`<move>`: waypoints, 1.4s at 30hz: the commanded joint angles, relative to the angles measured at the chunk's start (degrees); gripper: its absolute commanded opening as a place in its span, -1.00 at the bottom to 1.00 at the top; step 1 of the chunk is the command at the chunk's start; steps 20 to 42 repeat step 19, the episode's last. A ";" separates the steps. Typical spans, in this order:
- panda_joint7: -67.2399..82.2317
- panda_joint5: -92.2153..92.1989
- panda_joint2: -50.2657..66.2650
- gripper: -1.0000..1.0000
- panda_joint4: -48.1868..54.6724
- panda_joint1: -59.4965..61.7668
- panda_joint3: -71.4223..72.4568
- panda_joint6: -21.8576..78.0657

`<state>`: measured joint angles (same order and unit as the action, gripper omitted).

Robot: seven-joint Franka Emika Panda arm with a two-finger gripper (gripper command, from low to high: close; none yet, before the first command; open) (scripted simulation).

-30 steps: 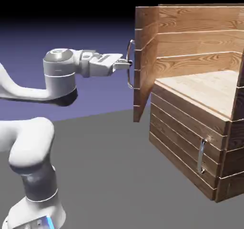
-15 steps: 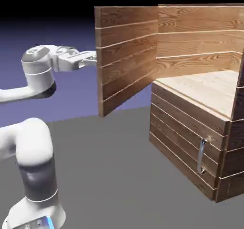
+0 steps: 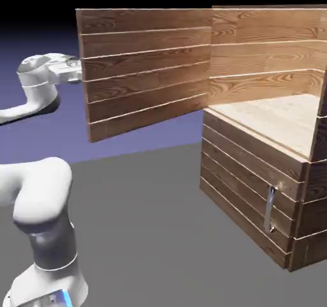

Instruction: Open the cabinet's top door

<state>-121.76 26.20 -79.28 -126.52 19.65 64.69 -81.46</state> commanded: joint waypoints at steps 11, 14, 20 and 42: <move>3.87 -3.14 0.00 -1.00 22.83 16.39 6.46 17.44; 5.21 -3.41 -0.18 -1.00 29.06 20.83 7.56 21.72; 7.74 -3.39 -0.50 -1.00 39.44 28.13 8.96 28.50; 7.74 -3.39 -0.50 -1.00 39.44 28.13 8.96 28.50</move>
